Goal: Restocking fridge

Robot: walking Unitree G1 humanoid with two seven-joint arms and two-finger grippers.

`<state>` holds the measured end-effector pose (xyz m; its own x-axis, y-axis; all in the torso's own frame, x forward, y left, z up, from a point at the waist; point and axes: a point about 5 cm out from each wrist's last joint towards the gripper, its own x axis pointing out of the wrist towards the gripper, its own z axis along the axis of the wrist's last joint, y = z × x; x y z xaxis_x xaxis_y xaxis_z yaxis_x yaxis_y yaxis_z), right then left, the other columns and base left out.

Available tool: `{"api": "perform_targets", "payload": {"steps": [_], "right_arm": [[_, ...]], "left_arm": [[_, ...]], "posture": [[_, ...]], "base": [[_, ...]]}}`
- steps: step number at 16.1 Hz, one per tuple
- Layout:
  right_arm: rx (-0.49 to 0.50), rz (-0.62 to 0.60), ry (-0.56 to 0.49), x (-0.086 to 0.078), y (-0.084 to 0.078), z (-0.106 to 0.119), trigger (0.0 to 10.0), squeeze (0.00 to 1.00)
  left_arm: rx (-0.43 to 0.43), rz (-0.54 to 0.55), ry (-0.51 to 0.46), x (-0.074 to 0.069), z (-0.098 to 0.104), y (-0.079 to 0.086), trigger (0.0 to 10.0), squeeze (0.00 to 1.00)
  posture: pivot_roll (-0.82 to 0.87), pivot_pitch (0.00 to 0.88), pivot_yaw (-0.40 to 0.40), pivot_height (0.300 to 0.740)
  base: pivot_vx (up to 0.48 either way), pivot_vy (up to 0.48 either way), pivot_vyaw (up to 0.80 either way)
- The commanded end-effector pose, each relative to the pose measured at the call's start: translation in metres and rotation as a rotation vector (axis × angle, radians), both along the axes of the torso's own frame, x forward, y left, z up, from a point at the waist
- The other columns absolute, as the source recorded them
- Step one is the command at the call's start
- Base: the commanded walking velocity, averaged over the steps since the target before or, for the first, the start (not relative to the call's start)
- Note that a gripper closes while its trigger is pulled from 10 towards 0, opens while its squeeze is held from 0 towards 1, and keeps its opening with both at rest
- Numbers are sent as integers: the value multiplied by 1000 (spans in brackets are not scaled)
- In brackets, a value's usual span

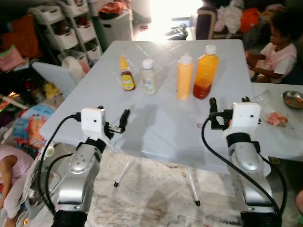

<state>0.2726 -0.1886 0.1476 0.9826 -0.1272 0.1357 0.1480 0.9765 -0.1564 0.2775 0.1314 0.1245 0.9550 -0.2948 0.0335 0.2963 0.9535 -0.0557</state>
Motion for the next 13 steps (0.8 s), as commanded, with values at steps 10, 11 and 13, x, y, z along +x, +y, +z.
{"api": "perform_targets", "payload": {"steps": [10,11,13], "right_arm": [[28,49,-5,4,14,1,10000,0],[30,50,-3,5,14,1,10000,0],[34,53,-4,5,16,1,10000,0]], "left_arm": [[1,1,4,2,-1,1,10000,0],[0,4,7,3,-1,1,10000,0],[-17,9,12,4,-2,1,10000,0]], "posture": [[-103,0,94,740],[-102,0,90,740],[-101,0,90,740]], "base": [[347,0,-374],[319,0,0],[159,0,0]]}}
